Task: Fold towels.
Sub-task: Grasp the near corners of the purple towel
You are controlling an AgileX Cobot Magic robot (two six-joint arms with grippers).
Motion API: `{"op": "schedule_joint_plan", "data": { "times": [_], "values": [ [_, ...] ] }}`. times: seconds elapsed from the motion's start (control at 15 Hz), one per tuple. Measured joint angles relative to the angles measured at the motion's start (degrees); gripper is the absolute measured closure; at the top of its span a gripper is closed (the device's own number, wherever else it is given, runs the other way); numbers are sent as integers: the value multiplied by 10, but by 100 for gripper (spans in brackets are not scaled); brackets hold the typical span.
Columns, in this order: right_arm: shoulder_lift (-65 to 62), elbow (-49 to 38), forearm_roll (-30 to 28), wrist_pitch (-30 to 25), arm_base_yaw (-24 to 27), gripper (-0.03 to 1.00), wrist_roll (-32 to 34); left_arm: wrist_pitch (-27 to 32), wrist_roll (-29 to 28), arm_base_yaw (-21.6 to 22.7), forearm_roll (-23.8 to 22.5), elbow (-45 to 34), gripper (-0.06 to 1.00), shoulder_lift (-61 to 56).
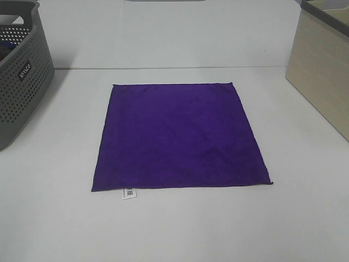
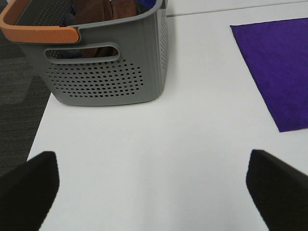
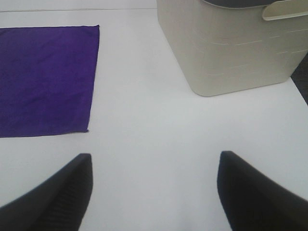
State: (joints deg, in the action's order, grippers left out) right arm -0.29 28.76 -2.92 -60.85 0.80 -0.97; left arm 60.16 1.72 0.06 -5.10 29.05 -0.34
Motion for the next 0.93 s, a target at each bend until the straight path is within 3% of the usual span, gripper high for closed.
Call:
{"op": "schedule_joint_plan", "data": {
  "times": [0.53, 0.73, 0.93],
  "values": [
    [0, 0, 0, 0, 0, 26, 0, 0, 0, 0, 0, 0, -4, 0],
    [0, 0, 0, 0, 0, 16, 0, 0, 0, 0, 0, 0, -4, 0],
    [0, 0, 0, 0, 0, 14, 0, 0, 0, 0, 0, 0, -4, 0]
  ]
}}
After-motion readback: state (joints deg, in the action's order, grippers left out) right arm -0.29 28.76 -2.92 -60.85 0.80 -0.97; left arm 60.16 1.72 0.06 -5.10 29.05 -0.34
